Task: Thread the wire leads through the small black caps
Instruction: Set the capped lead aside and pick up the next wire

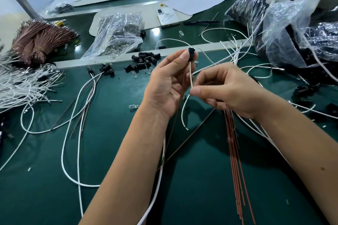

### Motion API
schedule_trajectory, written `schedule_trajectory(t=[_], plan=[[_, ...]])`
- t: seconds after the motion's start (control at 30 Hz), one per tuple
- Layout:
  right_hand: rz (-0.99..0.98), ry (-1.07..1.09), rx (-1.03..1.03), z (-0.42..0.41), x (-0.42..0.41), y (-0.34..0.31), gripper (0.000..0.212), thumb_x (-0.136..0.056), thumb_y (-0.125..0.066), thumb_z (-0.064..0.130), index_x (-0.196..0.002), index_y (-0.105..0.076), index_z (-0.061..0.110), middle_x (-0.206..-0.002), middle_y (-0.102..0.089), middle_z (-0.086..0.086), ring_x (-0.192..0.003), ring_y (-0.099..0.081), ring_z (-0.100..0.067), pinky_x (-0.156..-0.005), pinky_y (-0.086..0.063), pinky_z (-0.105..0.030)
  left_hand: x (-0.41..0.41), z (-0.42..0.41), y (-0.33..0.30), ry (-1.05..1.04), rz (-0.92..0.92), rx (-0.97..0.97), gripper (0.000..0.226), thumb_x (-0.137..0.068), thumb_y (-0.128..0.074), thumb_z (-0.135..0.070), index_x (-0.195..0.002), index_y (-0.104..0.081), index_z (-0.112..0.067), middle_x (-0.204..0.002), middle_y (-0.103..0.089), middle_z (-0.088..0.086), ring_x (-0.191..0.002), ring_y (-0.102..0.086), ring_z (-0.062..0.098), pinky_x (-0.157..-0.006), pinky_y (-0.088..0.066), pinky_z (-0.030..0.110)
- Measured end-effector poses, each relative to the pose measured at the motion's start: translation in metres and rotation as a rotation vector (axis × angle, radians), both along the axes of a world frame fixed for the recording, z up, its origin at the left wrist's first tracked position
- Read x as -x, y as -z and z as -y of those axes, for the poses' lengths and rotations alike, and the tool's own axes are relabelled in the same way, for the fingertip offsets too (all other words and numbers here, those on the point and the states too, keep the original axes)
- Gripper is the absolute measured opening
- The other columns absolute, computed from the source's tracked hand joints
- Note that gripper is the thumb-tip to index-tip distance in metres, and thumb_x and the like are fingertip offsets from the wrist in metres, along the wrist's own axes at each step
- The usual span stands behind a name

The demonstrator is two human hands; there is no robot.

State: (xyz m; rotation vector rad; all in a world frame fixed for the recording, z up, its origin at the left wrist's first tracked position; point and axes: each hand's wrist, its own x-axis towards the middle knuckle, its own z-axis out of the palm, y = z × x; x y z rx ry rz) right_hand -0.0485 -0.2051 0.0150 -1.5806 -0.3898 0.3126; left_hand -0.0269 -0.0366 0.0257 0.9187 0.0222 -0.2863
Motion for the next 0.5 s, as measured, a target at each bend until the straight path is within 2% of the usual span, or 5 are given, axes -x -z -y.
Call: schedule_trajectory(t=[0.13,0.23,0.3,0.37,0.5], plan=[[-0.048,-0.394,0.167,0.005,0.007,-0.009,0.008,-0.086,-0.077,0.011,-0.079,-0.073,0.011,-0.054,-0.053,-0.005,-0.042,-0.045,-0.008,-0.039,-0.032,-0.016,0.002,-0.005,-0.003,0.089,0.09,0.148,0.019,-0.086,-0.068,-0.007,-0.104,-0.064,-0.01,-0.092,-0.073,0.006,-0.071,-0.066,0.011,-0.064,-0.055,0.019],[-0.052,-0.607,0.278,0.007,0.011,-0.013,0.006,-0.087,-0.077,0.013,-0.082,-0.074,0.013,-0.061,-0.053,-0.024,-0.044,-0.045,-0.013,-0.039,-0.033,-0.018,0.007,-0.006,-0.006,0.219,0.174,0.198,0.021,-0.085,-0.064,0.003,-0.094,-0.072,-0.014,-0.093,-0.074,0.006,-0.071,-0.067,0.013,-0.069,-0.057,0.021],[-0.027,-0.604,0.261,0.006,0.012,-0.013,0.005,-0.09,-0.075,0.012,-0.091,-0.074,0.007,-0.061,-0.057,-0.017,-0.044,-0.046,-0.01,-0.038,-0.034,-0.017,0.011,-0.003,-0.006,0.278,0.234,0.204,0.02,-0.083,-0.067,0.004,-0.091,-0.074,-0.014,-0.093,-0.074,0.007,-0.072,-0.068,0.013,-0.069,-0.057,0.021],[-0.046,-0.487,0.135,0.002,0.011,-0.01,0.017,-0.092,-0.071,0.015,-0.103,-0.072,0.001,-0.062,-0.061,-0.003,-0.047,-0.051,-0.006,-0.036,-0.034,-0.015,0.01,0.0,-0.005,0.257,0.258,0.152,0.019,-0.089,-0.058,0.001,-0.092,-0.071,-0.013,-0.092,-0.073,0.006,-0.073,-0.068,0.014,-0.066,-0.057,0.022],[-0.062,-0.279,-0.086,-0.006,0.01,-0.004,0.025,-0.091,-0.068,0.034,-0.092,-0.078,0.011,-0.069,-0.065,-0.006,-0.05,-0.055,-0.01,-0.034,-0.033,-0.015,0.006,-0.003,-0.004,0.172,0.281,0.146,0.013,-0.089,-0.061,0.0,-0.098,-0.063,-0.01,-0.092,-0.073,0.004,-0.074,-0.068,0.013,-0.067,-0.056,0.021]])
